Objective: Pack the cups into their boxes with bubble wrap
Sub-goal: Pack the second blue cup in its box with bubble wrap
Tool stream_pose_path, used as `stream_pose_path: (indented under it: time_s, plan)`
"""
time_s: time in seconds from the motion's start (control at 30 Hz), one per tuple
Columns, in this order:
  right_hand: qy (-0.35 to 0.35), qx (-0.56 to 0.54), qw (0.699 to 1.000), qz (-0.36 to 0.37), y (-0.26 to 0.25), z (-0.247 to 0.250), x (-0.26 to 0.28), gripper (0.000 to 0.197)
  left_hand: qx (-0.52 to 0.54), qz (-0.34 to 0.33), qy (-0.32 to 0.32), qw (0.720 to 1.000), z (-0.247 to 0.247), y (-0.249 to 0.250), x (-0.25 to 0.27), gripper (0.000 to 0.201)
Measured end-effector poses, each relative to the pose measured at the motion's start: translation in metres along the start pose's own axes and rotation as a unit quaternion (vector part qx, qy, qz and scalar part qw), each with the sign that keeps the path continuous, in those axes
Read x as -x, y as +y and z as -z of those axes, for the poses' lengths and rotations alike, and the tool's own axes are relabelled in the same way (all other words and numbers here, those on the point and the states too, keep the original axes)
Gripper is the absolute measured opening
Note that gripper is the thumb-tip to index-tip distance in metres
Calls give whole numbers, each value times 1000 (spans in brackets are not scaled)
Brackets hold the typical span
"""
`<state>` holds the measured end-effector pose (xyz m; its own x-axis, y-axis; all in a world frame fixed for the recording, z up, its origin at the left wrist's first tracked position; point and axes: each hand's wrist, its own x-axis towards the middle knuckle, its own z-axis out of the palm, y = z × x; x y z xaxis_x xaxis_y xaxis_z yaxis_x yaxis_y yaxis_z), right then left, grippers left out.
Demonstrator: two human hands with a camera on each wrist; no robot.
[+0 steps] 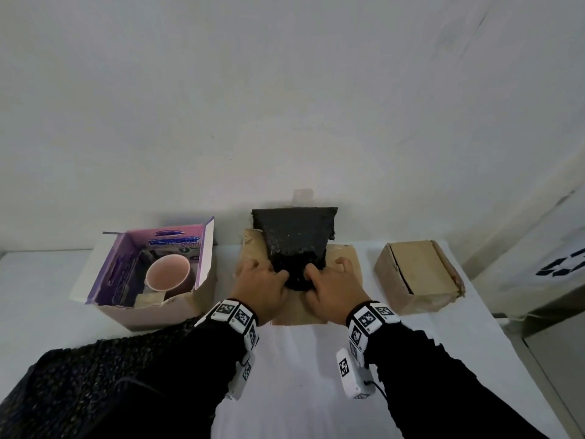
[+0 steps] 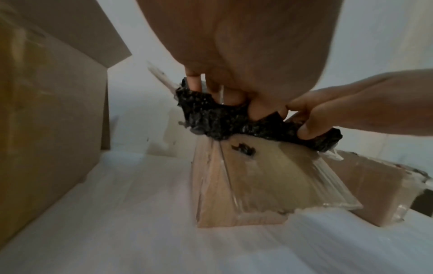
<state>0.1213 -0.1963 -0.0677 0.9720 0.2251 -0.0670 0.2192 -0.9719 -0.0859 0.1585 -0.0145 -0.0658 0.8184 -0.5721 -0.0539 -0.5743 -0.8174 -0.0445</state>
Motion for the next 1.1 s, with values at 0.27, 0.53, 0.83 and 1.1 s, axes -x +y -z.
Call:
stream_pose_path:
  time_s: [0.27,0.53,0.83,1.1]
  plan:
    - [-129,54,990,4,-5,10,-18,32,-48,23,-56,997,-1,-10,-18,35]
    - [-9,-38,999,-4,3,-6,-24,27,74,-1,33,997,-5,-24,-21,13]
    - [34,11,998,47,-1,-18,-7,39,5,-112,110,988,-26,-22,8,32]
    - [38,135,990,27,0,-27,-2,17,-75,-50,55,994,-25,-9,-1,18]
